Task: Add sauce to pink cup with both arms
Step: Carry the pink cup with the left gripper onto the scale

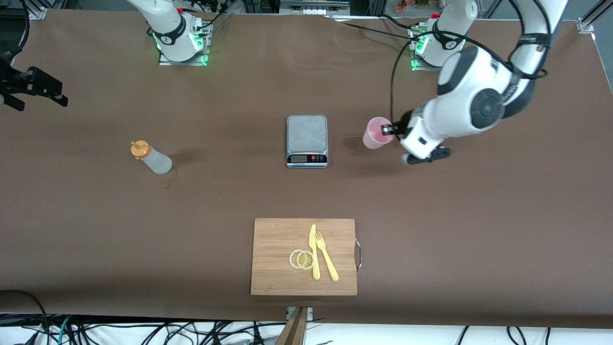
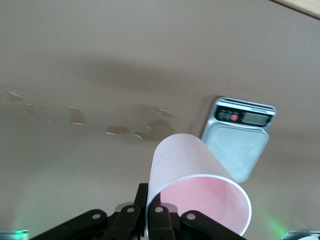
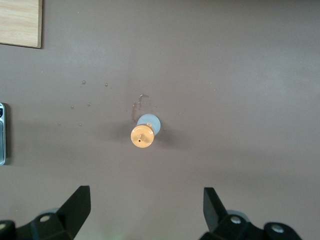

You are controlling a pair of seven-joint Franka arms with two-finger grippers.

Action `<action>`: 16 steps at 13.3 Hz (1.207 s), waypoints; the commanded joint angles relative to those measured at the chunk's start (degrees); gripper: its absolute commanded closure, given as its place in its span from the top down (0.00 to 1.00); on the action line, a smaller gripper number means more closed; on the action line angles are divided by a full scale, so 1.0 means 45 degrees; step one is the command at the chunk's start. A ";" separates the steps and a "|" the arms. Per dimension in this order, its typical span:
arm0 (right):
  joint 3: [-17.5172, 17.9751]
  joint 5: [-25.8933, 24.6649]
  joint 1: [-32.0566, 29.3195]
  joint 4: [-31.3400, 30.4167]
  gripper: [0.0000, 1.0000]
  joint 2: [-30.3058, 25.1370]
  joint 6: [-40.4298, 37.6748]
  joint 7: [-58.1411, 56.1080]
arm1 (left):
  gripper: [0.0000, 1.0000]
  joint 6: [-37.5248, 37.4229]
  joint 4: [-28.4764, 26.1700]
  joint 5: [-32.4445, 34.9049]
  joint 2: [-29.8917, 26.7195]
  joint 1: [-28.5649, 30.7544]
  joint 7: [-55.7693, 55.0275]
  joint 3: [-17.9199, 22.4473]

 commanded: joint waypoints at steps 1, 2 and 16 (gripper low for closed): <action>0.0010 0.0198 -0.0025 0.0285 1.00 0.0059 -0.0121 0.0007 | 0.00 0.1873 -0.0261 -0.0217 0.0707 -0.1427 -0.1221 -0.0027; 0.0011 0.0198 -0.0025 0.0285 1.00 0.0059 -0.0140 0.0007 | 0.00 0.2831 -0.0358 -0.0158 0.1059 -0.1859 -0.1788 -0.0027; -0.0009 0.0276 -0.0064 0.0305 1.00 0.0137 -0.0179 0.0026 | 0.00 0.5341 -0.0320 0.2322 0.3855 -0.4675 -0.4704 0.0578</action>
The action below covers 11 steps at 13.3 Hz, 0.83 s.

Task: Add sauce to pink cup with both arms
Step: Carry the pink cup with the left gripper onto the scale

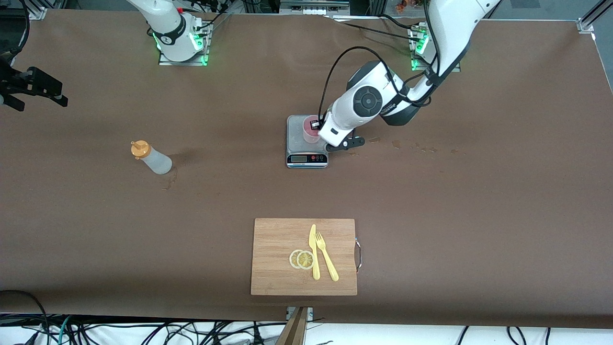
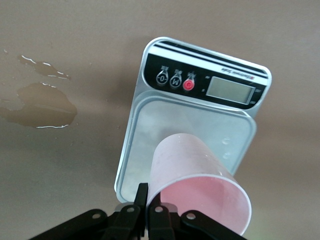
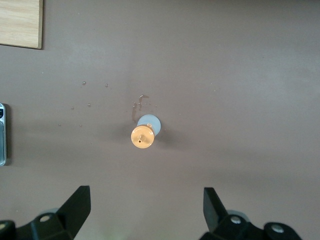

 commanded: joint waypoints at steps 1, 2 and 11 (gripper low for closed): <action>0.0016 0.0236 -0.0065 0.0303 1.00 0.0134 -0.0227 0.0046 | 0.00 0.0063 0.0271 0.0418 0.0149 -0.0216 -0.0445 0.0133; 0.0016 0.0236 -0.0065 0.0303 1.00 0.0134 -0.0247 0.0007 | 0.00 0.0063 0.0291 0.0418 0.0149 -0.0216 -0.0464 0.0133; -0.0627 0.0236 -0.0104 0.0303 1.00 0.0154 -0.0559 -0.0012 | 0.99 -0.1121 0.0427 0.0281 -0.1020 0.0369 -0.0464 0.0055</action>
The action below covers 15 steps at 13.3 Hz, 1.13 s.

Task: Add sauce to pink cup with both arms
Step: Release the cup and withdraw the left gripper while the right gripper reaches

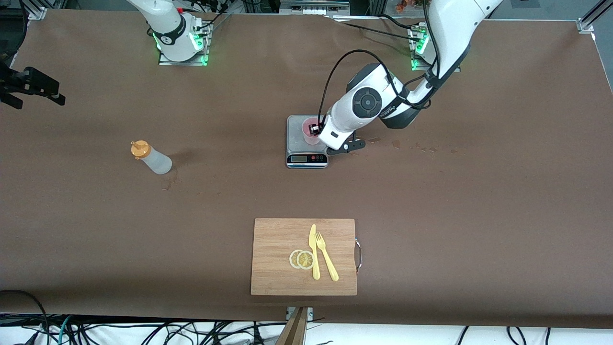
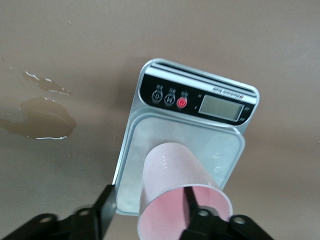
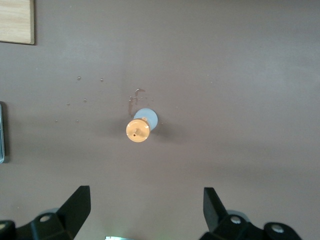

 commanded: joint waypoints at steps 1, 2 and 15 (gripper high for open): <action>-0.0199 0.0234 -0.0040 0.0303 1.00 0.0097 -0.0261 -0.0012 | 0.99 -0.1738 0.0085 0.0175 -0.1355 0.0460 -0.0105 -0.0036; -0.0198 0.0234 -0.0040 0.0303 1.00 0.0136 -0.0261 0.0007 | 0.99 -0.2558 0.0143 0.0155 -0.1785 0.0714 -0.0026 -0.0094; -0.0120 0.0663 0.0038 0.0186 1.00 0.1228 -0.0398 -0.4966 | 0.99 -0.8933 0.3034 0.0350 -0.4231 0.5187 0.4446 0.0080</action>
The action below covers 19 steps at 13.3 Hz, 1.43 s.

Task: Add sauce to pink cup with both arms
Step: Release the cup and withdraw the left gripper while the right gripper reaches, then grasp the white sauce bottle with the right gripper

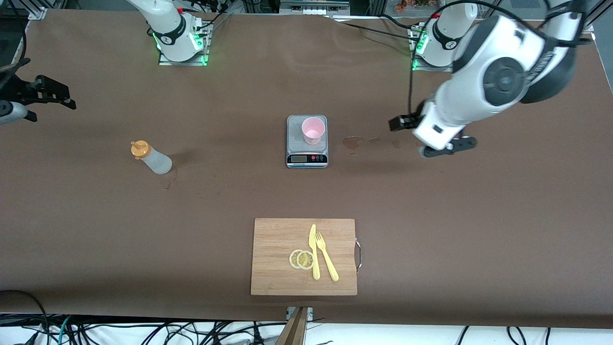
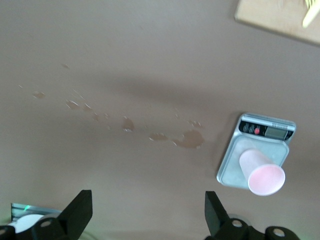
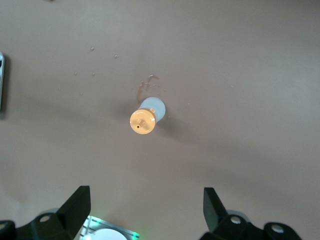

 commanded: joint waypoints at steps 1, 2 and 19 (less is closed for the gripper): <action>-0.0075 0.0560 -0.0124 0.0201 1.00 0.0498 0.0048 -0.2080 | 0.99 -0.0232 0.0126 0.0754 -0.0166 0.0833 0.0450 -0.0038; -0.0095 0.1046 -0.0222 0.0201 1.00 0.0675 0.0147 -0.2861 | 0.99 -0.0212 0.0203 0.1203 -0.0166 0.1204 0.0624 -0.0057; -0.0056 0.8001 -0.4636 -0.2495 1.00 0.5321 0.2043 -2.1048 | 0.99 0.0665 -0.0791 0.1052 -0.1804 -0.1830 0.4485 0.5635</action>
